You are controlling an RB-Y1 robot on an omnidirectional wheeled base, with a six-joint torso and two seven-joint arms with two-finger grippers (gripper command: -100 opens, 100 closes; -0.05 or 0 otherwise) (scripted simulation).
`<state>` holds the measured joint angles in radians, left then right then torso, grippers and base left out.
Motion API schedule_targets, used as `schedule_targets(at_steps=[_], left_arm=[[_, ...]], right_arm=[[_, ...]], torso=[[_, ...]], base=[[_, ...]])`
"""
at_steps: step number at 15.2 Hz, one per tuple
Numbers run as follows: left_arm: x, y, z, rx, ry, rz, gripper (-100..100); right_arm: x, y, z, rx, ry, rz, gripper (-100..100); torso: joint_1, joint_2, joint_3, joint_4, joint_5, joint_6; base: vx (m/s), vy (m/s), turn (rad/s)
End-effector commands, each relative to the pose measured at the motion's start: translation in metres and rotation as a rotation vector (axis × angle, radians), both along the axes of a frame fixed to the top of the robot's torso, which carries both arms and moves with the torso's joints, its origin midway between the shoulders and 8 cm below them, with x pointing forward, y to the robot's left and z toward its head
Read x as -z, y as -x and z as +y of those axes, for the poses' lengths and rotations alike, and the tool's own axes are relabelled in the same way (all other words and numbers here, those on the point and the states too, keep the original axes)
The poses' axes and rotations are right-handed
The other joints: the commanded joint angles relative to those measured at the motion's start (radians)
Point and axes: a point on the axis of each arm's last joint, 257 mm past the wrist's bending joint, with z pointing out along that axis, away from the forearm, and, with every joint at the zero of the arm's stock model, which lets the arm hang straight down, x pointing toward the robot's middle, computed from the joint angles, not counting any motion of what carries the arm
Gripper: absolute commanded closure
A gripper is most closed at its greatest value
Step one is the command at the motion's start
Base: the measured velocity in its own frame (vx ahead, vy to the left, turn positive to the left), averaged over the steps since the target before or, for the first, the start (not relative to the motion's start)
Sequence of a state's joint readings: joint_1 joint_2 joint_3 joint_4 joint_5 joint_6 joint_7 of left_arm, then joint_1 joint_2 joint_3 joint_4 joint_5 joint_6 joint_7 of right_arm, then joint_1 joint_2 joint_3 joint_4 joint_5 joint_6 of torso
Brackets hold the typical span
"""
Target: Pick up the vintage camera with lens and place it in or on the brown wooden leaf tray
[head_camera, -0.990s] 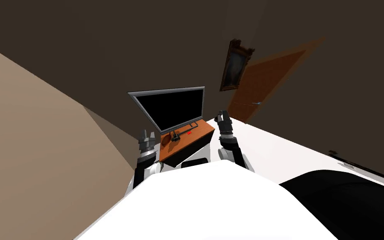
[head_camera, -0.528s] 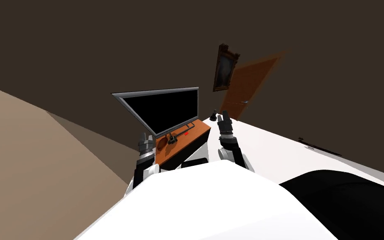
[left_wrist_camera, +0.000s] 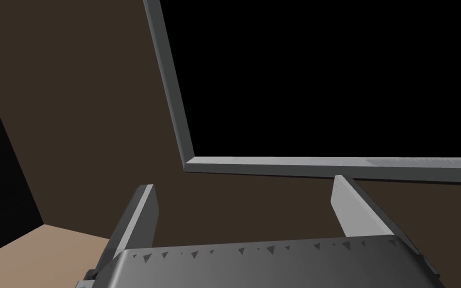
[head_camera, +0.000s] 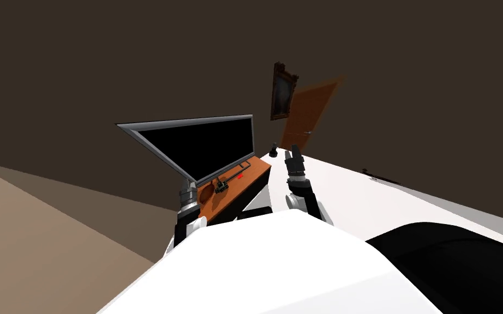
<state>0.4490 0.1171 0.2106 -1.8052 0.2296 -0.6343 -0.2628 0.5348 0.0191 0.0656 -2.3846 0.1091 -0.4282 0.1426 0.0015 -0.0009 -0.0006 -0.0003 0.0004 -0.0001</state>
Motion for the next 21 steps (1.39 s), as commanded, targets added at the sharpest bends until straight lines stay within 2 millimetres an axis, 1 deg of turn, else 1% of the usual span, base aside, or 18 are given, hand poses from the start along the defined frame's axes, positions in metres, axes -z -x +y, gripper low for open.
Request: schedule_targets(at_steps=[1, 2, 3, 5, 6, 8, 9, 10, 11, 12, 13, 14, 15, 17, 18, 19, 20, 21], left_arm=[[0.010, 0.004, 0.018, -0.052, -0.017, 0.014, -100], [0.019, 0.005, 0.020, -0.056, -0.012, 0.032, -100], [0.018, 0.009, 0.033, -0.097, -0.027, 0.021, -100], [0.033, 0.010, 0.037, -0.107, -0.023, 0.055, -100], [0.032, 0.015, 0.050, -0.153, -0.042, 0.048, -100], [0.048, 0.016, 0.054, -0.160, -0.033, 0.080, -100], [0.047, 0.022, 0.067, -0.208, -0.052, 0.072, -100], [0.059, 0.024, 0.070, -0.214, -0.045, 0.097, -100], [0.063, 0.024, 0.071, -0.216, -0.043, 0.105, -100], [0.062, 0.031, 0.085, -0.266, -0.060, 0.099, -100], [0.073, 0.033, 0.087, -0.272, -0.054, 0.123, -100], [0.078, 0.034, 0.088, -0.274, -0.051, 0.132, -100], [0.081, 0.042, 0.102, -0.328, -0.066, 0.136, -100], [0.093, 0.045, 0.105, -0.333, -0.059, 0.161, -100], [0.096, 0.054, 0.119, -0.388, -0.071, 0.164, -100], [0.106, 0.057, 0.120, -0.394, -0.067, 0.188, -100], [0.106, 0.066, 0.133, -0.445, -0.072, 0.180, -100], [0.112, 0.067, 0.134, -0.452, -0.079, 0.200, -100]], right_arm=[[0.000, 0.000, 0.000, 0.000, 0.000, 0.000, 0], [0.000, 0.000, 0.000, 0.000, 0.000, 0.000, 0], [0.000, 0.000, 0.000, 0.000, 0.000, 0.000, 0], [0.000, 0.000, 0.000, 0.000, 0.000, 0.000, 0], [0.000, 0.000, 0.000, 0.000, 0.000, 0.000, 0], [0.000, 0.000, 0.000, 0.000, 0.000, 0.000, 0], [0.000, 0.000, 0.000, 0.000, 0.000, 0.000, 0], [0.000, 0.000, 0.000, 0.000, 0.000, 0.000, 0], [0.000, 0.000, 0.000, 0.000, 0.000, 0.000, 0], [0.000, 0.000, 0.000, 0.000, 0.000, 0.000, 0], [0.000, 0.000, 0.000, 0.000, 0.000, 0.000, 0], [0.000, 0.000, 0.000, 0.000, 0.000, 0.000, 0], [0.000, 0.000, 0.000, 0.000, 0.000, 0.000, 0], [0.000, 0.000, 0.000, 0.000, 0.000, 0.000, 0], [0.000, 0.000, 0.000, 0.000, 0.000, 0.000, 0], [0.000, 0.000, 0.000, 0.000, 0.000, 0.000, 0], [0.000, 0.000, 0.000, 0.000, 0.000, 0.000, 0], [0.000, 0.000, 0.000, 0.000, 0.000, 0.000, 0]], torso=[[0.000, 0.000, 0.000, 0.000, 0.000, 0.000], [0.000, 0.000, 0.000, 0.000, 0.000, 0.001], [0.000, 0.000, 0.000, 0.000, 0.000, 0.000], [0.000, 0.000, 0.000, 0.000, 0.000, 0.001], [0.000, 0.000, 0.000, 0.000, 0.000, 0.000], [0.000, 0.001, 0.001, 0.000, 0.000, 0.000], [0.000, 0.001, 0.001, 0.000, 0.000, 0.000], [0.000, 0.001, 0.001, 0.000, 0.000, 0.001], [0.000, 0.001, 0.001, 0.000, 0.000, 0.001], [0.000, 0.001, 0.001, 0.000, 0.000, 0.000], [0.000, 0.001, 0.001, 0.000, 0.000, 0.001], [0.000, 0.001, 0.001, 0.000, 0.000, 0.000], [0.000, 0.001, 0.001, 0.000, 0.000, 0.000], [0.001, 0.001, 0.000, 0.000, 0.000, 0.001], [0.000, 0.001, 0.001, 0.000, 0.000, 0.000], [0.000, 0.000, 0.000, 0.000, 0.000, 0.001], [0.000, 0.000, 0.000, 0.000, 0.000, 0.001], [0.000, -0.001, 0.000, 0.000, 0.000, 0.001]], base=[[0.006, 0.009, -0.241], [0.007, 0.015, -0.253], [0.005, 0.018, -0.313], [0.003, 0.023, -0.197], [-0.015, 0.020, -0.192], [-0.016, 0.019, -0.185], [-0.012, 0.014, -0.210], [-0.013, 0.017, -0.266], [-0.012, 0.016, -0.112], [-0.009, 0.013, -0.210], [-0.013, 0.022, -0.237], [-0.018, 0.022, -0.096], [-0.005, 0.016, -0.283], [-0.011, 0.023, -0.212], [0.006, 0.011, -0.265], [0.008, 0.013, -0.279], [0.016, 0.018, -0.383], [-0.004, 0.029, -0.267]])
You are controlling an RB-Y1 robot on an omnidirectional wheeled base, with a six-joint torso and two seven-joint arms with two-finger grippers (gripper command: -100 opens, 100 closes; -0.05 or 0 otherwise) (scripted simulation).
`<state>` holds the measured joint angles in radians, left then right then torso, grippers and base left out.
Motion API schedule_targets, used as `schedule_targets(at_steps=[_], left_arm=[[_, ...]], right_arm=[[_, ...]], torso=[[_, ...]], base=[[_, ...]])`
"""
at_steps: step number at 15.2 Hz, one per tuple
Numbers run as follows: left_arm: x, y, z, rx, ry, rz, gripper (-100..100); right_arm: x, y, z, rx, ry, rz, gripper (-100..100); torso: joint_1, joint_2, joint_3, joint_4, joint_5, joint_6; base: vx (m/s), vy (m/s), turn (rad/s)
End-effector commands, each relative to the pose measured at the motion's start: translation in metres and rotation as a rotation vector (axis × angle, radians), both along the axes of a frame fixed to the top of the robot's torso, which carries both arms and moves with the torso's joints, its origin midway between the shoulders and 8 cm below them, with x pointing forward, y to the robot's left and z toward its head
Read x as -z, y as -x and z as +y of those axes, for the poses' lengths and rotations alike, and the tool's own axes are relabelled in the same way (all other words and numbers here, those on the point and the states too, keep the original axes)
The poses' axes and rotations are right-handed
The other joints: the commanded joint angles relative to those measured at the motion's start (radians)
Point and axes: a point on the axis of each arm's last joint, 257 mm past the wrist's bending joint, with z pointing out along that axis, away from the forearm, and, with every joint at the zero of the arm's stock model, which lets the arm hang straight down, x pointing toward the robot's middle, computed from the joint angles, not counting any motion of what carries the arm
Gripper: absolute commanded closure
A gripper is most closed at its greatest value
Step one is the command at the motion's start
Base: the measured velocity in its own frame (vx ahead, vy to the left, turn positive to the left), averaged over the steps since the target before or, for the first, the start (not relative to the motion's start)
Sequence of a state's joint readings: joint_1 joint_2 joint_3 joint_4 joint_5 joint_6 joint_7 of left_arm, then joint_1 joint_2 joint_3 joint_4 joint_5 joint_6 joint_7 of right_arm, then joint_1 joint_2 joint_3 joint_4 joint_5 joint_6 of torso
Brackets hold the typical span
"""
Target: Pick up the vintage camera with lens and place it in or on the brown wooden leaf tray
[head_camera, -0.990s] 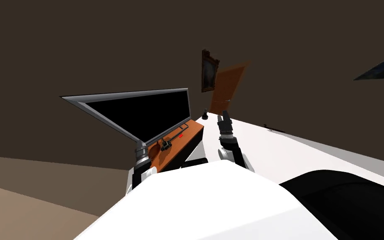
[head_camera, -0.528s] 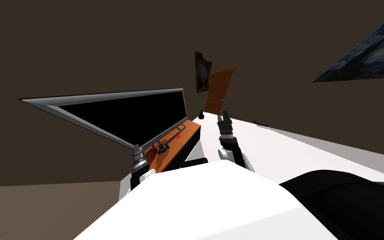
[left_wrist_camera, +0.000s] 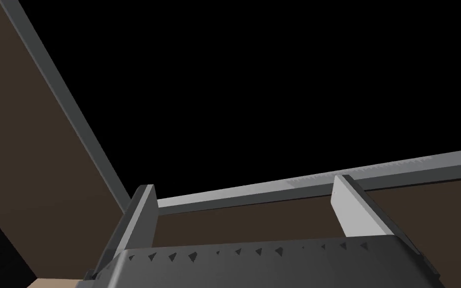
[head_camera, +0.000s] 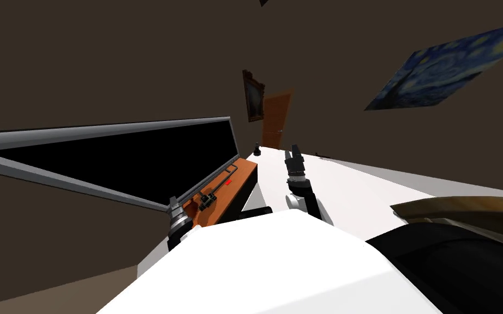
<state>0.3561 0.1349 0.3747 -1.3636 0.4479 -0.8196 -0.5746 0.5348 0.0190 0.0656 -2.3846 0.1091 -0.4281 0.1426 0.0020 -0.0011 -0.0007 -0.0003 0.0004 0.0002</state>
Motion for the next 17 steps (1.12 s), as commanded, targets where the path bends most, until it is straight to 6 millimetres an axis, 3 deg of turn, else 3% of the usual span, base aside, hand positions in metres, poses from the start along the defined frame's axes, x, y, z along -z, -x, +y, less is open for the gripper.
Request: schedule_targets(at_steps=[1, 3, 4, 6, 10, 12, 17], left_arm=[[0.014, 0.007, 0.007, -0.031, -0.001, 0.030, -100], [0.018, 0.008, 0.007, -0.034, 0.003, 0.038, -100], [0.021, 0.019, 0.020, -0.091, -0.012, 0.047, -100], [0.033, 0.023, 0.021, -0.097, -0.001, 0.072, -100], [0.048, 0.049, 0.044, -0.217, -0.020, 0.109, -100], [0.063, 0.056, 0.045, -0.225, -0.005, 0.143, -100], [0.078, 0.073, 0.054, -0.289, -0.006, 0.181, -100]], right_arm=[[0.000, 0.000, 0.000, 0.000, 0.000, 0.000, 0], [0.000, 0.000, 0.000, 0.000, 0.000, 0.000, 0], [0.000, 0.000, 0.000, 0.000, 0.000, 0.000, 0], [0.000, 0.000, 0.000, 0.000, 0.000, 0.000, 0], [0.000, 0.000, 0.000, 0.000, 0.000, 0.000, 0], [0.000, 0.000, 0.000, 0.000, 0.000, 0.000, 0], [0.000, 0.000, 0.000, 0.000, 0.000, 0.000, 0]], torso=[[0.000, 0.000, 0.000, 0.000, 0.000, 0.000], [-0.001, 0.000, 0.000, 0.000, 0.000, -0.001], [-0.001, 0.000, 0.000, 0.000, 0.000, 0.000], [0.000, 0.000, 0.000, 0.000, 0.000, 0.000], [-0.001, -0.001, 0.000, 0.000, 0.000, -0.001], [0.000, -0.002, -0.001, 0.000, 0.000, 0.000], [0.000, -0.001, -0.001, 0.000, 0.000, 0.000]], base=[[-0.016, 0.019, -0.064], [0.000, 0.000, 0.000], [0.011, 0.015, -0.243], [-0.009, 0.029, -0.205], [0.021, 0.014, -0.250], [0.013, 0.027, -0.188], [0.011, 0.018, -0.151]])
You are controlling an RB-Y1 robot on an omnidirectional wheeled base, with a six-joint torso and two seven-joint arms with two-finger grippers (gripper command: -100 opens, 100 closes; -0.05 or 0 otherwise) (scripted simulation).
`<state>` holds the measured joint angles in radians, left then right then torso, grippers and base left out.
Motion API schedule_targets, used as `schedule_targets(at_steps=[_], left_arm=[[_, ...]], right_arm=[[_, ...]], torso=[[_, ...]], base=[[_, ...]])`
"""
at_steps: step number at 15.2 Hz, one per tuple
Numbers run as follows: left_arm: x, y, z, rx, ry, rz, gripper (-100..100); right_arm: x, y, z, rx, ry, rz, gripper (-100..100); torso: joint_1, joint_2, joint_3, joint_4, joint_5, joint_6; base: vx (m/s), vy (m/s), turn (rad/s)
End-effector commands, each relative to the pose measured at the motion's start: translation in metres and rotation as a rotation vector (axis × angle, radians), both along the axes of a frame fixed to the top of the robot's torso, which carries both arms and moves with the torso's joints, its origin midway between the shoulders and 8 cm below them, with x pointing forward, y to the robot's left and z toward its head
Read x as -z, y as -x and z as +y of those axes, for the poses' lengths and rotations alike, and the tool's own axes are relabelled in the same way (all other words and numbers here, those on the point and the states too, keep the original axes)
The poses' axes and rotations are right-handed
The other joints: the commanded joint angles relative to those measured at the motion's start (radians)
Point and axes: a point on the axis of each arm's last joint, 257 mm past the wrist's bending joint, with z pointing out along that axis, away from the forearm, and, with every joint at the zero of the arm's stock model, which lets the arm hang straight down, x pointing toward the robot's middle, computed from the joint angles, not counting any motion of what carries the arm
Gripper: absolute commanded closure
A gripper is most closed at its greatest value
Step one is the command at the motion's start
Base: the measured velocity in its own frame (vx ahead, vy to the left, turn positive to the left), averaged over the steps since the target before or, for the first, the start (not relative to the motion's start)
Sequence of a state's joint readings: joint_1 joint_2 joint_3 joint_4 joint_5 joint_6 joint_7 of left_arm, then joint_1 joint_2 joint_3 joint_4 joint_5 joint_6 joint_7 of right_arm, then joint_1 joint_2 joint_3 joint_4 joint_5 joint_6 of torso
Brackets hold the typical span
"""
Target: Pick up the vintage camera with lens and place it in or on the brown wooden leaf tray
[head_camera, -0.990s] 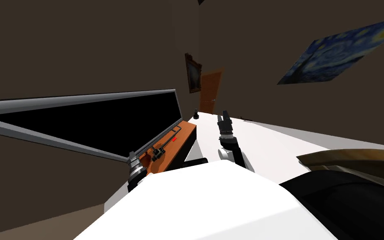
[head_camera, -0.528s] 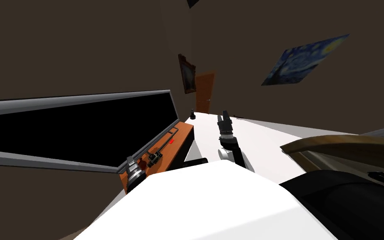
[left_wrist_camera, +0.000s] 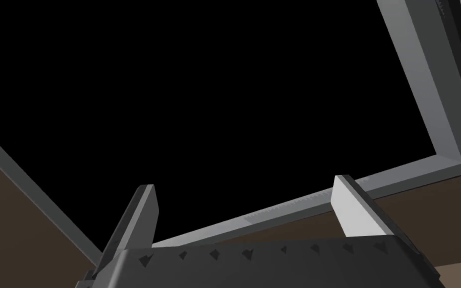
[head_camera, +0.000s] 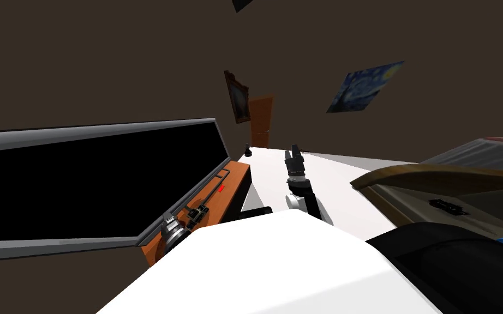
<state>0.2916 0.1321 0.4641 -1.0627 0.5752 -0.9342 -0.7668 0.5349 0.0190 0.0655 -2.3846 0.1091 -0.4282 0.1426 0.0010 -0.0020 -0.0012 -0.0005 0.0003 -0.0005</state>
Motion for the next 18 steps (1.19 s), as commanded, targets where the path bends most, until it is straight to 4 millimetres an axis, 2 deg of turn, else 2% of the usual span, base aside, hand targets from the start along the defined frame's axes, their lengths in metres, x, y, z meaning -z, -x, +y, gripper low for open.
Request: schedule_targets(at_steps=[1, 3, 5, 7, 8, 10, 11, 13, 14, 16, 18], left_arm=[[0.010, 0.018, 0.008, -0.063, -0.006, 0.028, -100], [0.018, 0.022, 0.008, -0.068, 0.004, 0.046, -100], [0.027, 0.038, 0.014, -0.126, 0.001, 0.075, -100], [0.032, 0.041, 0.014, -0.130, 0.007, 0.087, -100], [0.033, 0.052, 0.019, -0.182, -0.005, 0.099, -100], [0.046, 0.059, 0.018, -0.189, 0.012, 0.129, -100], [0.048, 0.072, 0.021, -0.241, 0.003, 0.145, -100], [0.059, 0.078, 0.020, -0.247, 0.017, 0.171, -100], [0.066, 0.093, 0.021, -0.299, 0.018, 0.202, -100], [0.071, 0.096, 0.020, -0.301, 0.024, 0.214, -100], [0.081, 0.113, 0.020, -0.353, 0.030, 0.254, -100]], right_arm=[[0.000, 0.000, 0.000, 0.000, 0.000, 0.000, 0], [0.000, 0.000, 0.000, 0.000, 0.000, 0.000, 0], [0.000, 0.000, 0.000, 0.000, 0.000, 0.000, 0], [0.000, 0.000, 0.000, 0.000, 0.000, 0.000, 0], [0.000, 0.000, 0.000, 0.000, 0.000, 0.000, 0], [0.000, 0.000, 0.000, 0.000, 0.000, 0.000, 0], [0.000, 0.000, 0.000, 0.000, 0.000, 0.000, 0], [0.000, 0.000, 0.000, 0.000, 0.000, 0.000, 0], [0.000, 0.000, 0.000, 0.000, 0.000, 0.000, 0], [0.000, 0.000, 0.000, 0.000, 0.000, 0.000, 0], [0.000, 0.000, 0.000, 0.000, 0.000, 0.000, 0]], torso=[[0.000, 0.000, 0.000, 0.000, 0.000, 0.000], [0.001, -0.001, 0.000, 0.000, 0.000, 0.001], [0.001, 0.000, 0.000, 0.000, 0.000, 0.001], [0.001, 0.000, 0.000, 0.000, 0.000, 0.000], [0.001, 0.000, 0.000, 0.000, 0.000, 0.000], [0.000, 0.000, 0.000, 0.000, 0.000, 0.001], [0.000, 0.000, 0.000, 0.000, 0.000, 0.000], [0.001, 0.000, 0.000, 0.000, 0.000, 0.001], [0.001, 0.000, 0.000, 0.000, 0.000, 0.000], [0.001, 0.001, 0.000, 0.000, 0.000, 0.001], [0.000, 0.000, 0.000, 0.000, 0.000, 0.001]], base=[[0.008, 0.004, -0.178], [0.022, 0.034, -0.212], [-0.011, 0.033, -0.264], [0.006, 0.027, -0.052], [-0.006, 0.008, -0.145], [0.003, 0.017, -0.217], [0.003, 0.025, -0.260], [0.002, 0.028, -0.188], [-0.003, 0.022, -0.245], [-0.005, 0.024, -0.174], [-0.003, 0.023, -0.236]])
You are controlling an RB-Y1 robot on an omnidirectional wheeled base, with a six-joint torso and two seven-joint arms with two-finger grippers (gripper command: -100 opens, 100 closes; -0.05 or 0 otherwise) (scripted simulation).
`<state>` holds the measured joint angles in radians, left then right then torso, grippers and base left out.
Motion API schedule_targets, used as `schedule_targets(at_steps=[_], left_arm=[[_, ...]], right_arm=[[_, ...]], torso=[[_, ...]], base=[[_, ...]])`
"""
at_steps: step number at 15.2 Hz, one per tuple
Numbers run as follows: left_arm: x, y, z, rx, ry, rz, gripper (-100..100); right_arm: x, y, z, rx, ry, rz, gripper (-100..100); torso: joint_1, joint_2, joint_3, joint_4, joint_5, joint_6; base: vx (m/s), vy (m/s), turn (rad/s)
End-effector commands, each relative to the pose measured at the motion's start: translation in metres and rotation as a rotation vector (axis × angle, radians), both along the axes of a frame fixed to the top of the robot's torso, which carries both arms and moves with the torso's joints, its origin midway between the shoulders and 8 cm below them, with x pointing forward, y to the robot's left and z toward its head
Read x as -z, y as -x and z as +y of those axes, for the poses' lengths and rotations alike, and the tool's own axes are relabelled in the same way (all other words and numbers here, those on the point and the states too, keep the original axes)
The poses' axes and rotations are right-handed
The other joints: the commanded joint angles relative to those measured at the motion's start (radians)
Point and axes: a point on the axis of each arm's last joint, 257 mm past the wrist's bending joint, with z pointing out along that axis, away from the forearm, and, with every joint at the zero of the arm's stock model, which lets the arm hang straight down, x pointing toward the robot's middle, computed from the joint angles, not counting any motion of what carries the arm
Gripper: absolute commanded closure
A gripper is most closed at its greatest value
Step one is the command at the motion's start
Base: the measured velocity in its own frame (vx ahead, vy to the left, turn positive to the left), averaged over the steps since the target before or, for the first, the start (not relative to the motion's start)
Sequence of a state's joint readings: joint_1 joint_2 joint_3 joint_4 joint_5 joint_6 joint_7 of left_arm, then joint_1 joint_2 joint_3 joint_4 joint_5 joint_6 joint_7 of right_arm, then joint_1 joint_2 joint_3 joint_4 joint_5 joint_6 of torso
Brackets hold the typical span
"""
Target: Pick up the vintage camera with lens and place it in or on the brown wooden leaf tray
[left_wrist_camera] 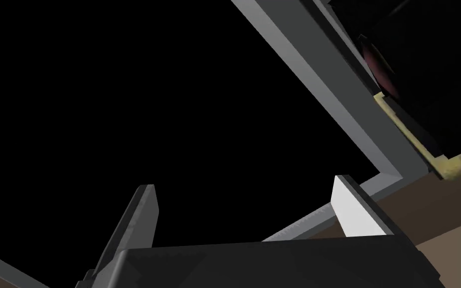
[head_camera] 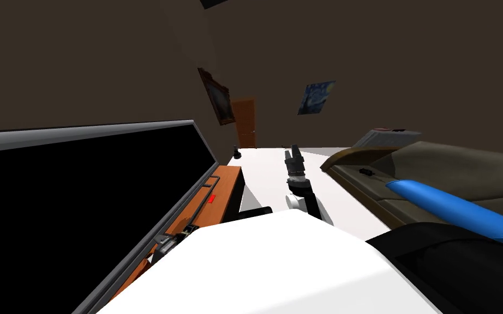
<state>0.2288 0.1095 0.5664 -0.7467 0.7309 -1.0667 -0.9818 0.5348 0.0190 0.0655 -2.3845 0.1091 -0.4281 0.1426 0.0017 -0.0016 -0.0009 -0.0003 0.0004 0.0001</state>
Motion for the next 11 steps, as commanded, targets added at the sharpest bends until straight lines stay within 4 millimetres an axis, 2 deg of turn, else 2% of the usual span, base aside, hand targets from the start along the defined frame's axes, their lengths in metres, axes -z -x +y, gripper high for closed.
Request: schedule_targets(at_steps=[1, 2, 3, 5, 6, 7, 9, 10, 11], left_arm=[[0.008, 0.010, -0.001, -0.022, 0.008, 0.027, -100], [0.008, 0.010, -0.001, -0.022, 0.008, 0.027, -100], [0.015, 0.024, -0.003, -0.068, 0.011, 0.058, -100], [0.019, 0.027, -0.004, -0.071, 0.018, 0.069, -100], [0.028, 0.042, -0.007, -0.116, 0.027, 0.105, -100], [0.029, 0.043, -0.008, -0.117, 0.030, 0.110, -100], [0.029, 0.043, -0.008, -0.117, 0.030, 0.110, -100], [0.036, 0.056, -0.012, -0.157, 0.036, 0.141, -100], [0.039, 0.058, -0.013, -0.159, 0.042, 0.149, -100]], right_arm=[[0.000, 0.000, 0.000, 0.000, 0.000, 0.000, 0], [0.000, 0.000, 0.000, 0.000, 0.000, 0.000, 0], [0.000, 0.000, 0.000, 0.000, 0.000, 0.000, 0], [0.000, 0.000, 0.000, 0.000, 0.000, 0.000, 0], [0.000, 0.000, 0.000, 0.000, 0.000, 0.000, 0], [0.000, 0.000, 0.000, 0.000, 0.000, 0.000, 0], [0.000, 0.000, 0.000, 0.000, 0.000, 0.000, 0], [0.000, 0.000, 0.000, 0.000, 0.000, 0.000, 0], [0.000, 0.000, 0.000, 0.000, 0.000, 0.000, 0]], torso=[[0.000, 0.000, 0.000, 0.000, 0.000, 0.000], [0.000, 0.000, 0.000, 0.000, 0.000, -0.001], [-0.001, 0.000, 0.000, 0.000, 0.000, -0.001], [-0.001, 0.000, 0.000, 0.000, 0.000, 0.000], [0.000, 0.000, 0.000, 0.000, 0.000, 0.000], [-0.001, 0.000, 0.000, 0.000, 0.000, 0.000], [0.000, 0.000, 0.000, 0.000, 0.000, -0.001], [-0.001, 0.000, 0.000, 0.000, 0.000, -0.001], [-0.001, 0.000, 0.000, 0.000, 0.000, 0.000]], base=[[-0.001, 0.023, -0.071], [0.000, 0.012, 0.018], [-0.002, 0.010, -0.206], [-0.004, 0.018, -0.174], [-0.003, 0.017, -0.220], [-0.004, 0.023, -0.233], [-0.003, 0.018, -0.014], [-0.002, 0.009, -0.185], [-0.002, 0.017, -0.228]])
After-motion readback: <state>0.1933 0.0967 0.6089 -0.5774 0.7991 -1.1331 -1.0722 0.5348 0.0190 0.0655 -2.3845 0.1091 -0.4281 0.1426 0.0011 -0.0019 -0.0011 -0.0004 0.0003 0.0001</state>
